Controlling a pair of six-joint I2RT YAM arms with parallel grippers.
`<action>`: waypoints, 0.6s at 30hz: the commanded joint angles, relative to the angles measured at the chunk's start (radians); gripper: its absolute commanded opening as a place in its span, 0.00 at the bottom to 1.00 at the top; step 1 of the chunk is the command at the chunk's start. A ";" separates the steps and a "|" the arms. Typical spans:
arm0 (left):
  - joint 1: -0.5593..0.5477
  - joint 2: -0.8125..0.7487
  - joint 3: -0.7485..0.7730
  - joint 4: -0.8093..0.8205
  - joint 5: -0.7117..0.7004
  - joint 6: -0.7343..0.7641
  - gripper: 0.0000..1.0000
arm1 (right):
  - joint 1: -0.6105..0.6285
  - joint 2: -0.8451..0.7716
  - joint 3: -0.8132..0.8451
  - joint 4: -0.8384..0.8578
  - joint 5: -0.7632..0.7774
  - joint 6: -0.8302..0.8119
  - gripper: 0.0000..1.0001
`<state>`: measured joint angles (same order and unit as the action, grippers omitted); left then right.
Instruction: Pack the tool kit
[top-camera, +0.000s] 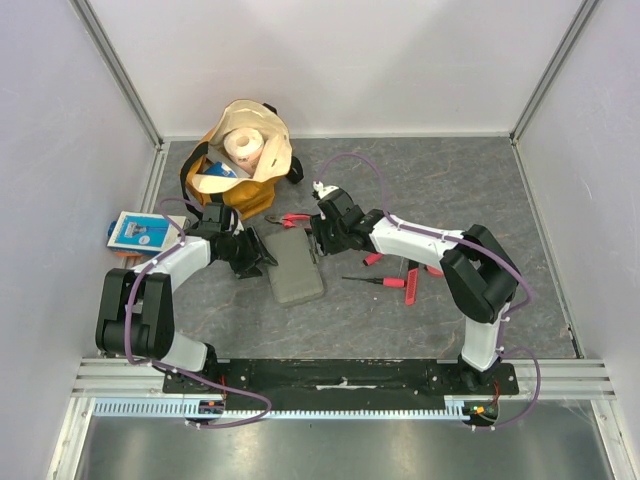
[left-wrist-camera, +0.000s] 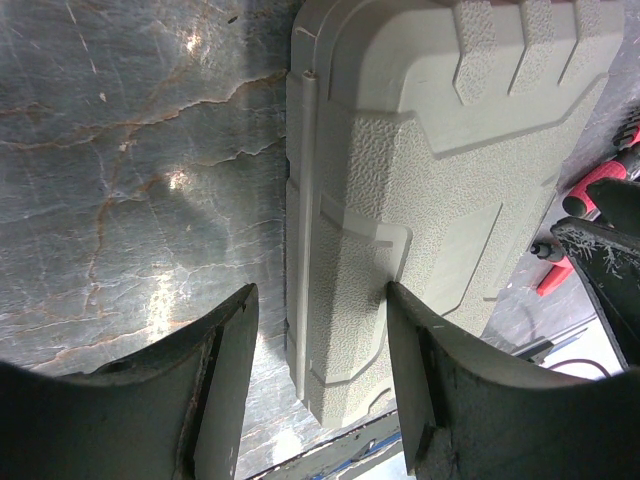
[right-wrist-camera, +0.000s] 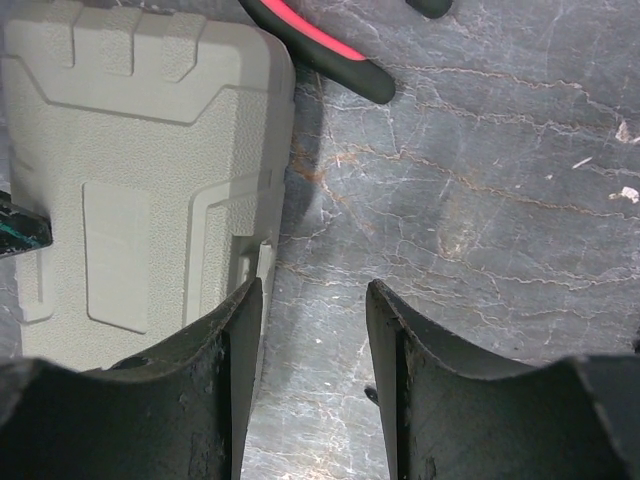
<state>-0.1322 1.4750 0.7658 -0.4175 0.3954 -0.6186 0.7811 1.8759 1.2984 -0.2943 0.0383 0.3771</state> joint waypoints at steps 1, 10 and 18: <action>0.000 0.038 -0.011 -0.055 -0.082 0.054 0.59 | -0.002 -0.038 0.030 0.032 -0.035 0.003 0.53; 0.000 0.048 -0.003 -0.055 -0.079 0.054 0.59 | -0.002 0.017 0.035 0.035 -0.092 -0.012 0.47; -0.001 0.062 -0.003 -0.055 -0.078 0.059 0.59 | -0.002 0.040 0.029 0.029 -0.063 0.006 0.36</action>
<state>-0.1303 1.4910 0.7761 -0.4244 0.4057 -0.6186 0.7811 1.8965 1.2984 -0.2806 -0.0299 0.3771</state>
